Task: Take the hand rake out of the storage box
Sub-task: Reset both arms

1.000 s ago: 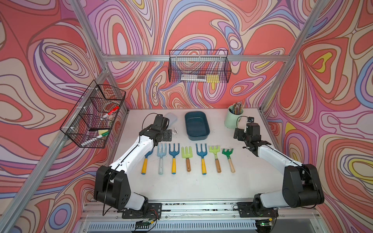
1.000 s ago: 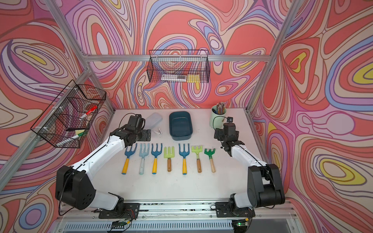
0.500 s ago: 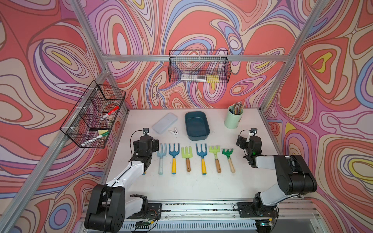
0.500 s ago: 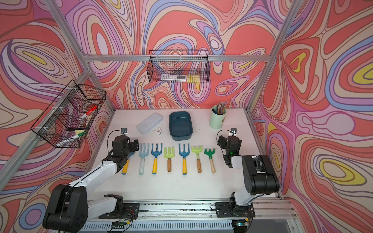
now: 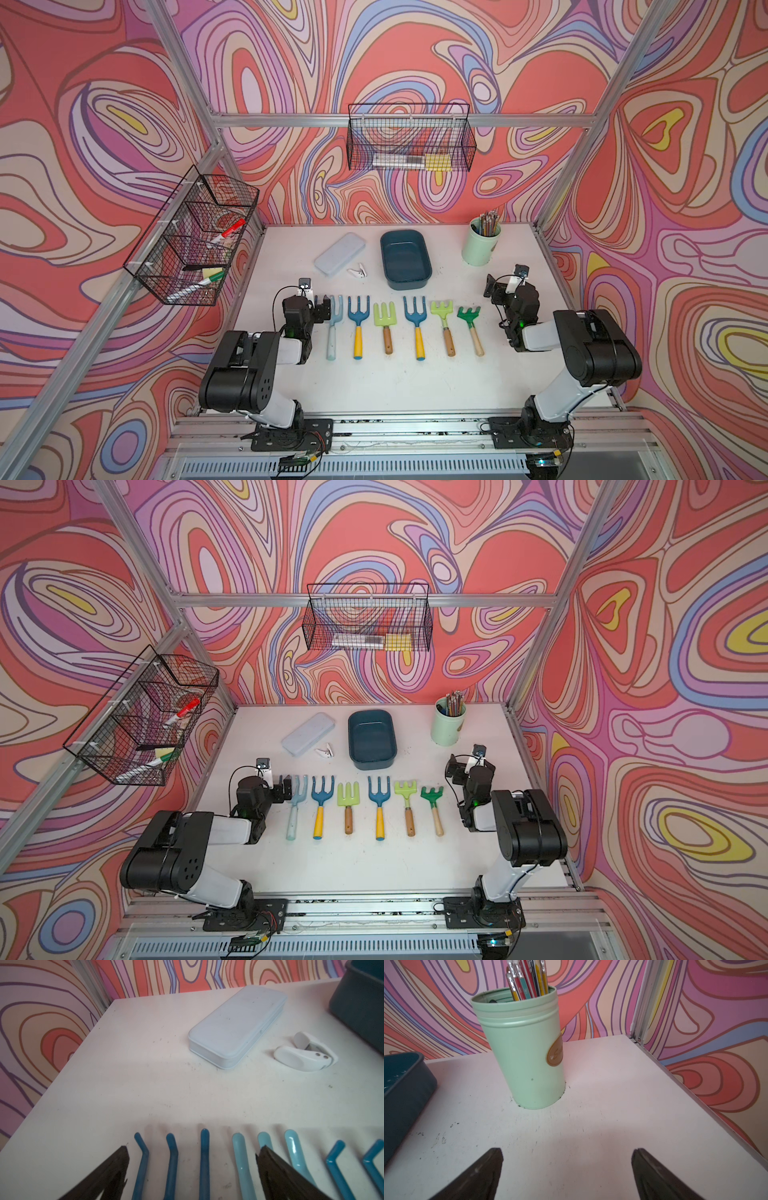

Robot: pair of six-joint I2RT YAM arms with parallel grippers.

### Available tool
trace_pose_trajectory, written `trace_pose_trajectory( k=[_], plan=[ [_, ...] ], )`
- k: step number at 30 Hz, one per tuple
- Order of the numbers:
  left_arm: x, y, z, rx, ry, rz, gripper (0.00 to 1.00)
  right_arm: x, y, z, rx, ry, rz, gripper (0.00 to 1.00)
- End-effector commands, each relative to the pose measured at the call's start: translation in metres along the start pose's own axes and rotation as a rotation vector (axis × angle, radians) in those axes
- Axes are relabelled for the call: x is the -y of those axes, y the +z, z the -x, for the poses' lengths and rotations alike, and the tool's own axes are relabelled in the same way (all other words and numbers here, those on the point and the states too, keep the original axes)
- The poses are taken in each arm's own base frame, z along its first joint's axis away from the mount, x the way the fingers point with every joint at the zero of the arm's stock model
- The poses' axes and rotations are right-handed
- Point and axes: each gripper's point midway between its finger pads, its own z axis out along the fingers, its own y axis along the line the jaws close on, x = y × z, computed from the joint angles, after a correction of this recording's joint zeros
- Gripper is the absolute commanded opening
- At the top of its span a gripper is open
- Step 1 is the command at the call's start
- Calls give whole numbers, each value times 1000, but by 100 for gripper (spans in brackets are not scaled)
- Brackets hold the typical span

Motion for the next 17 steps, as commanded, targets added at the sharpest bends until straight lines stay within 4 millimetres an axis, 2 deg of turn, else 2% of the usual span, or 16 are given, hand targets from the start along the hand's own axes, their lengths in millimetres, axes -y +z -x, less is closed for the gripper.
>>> trace_pose_trajectory(
  k=[1, 7, 17],
  plan=[
    [8, 2, 23, 85, 8, -53, 99, -2, 5, -2, -19, -12, 13, 98],
    [-2, 3, 20, 48, -18, 2, 99, -1, 4, -1, -15, -13, 11, 98],
    [-1, 5, 22, 55, -15, 0, 99, -1, 4, -1, -14, -13, 10, 98]
  ],
)
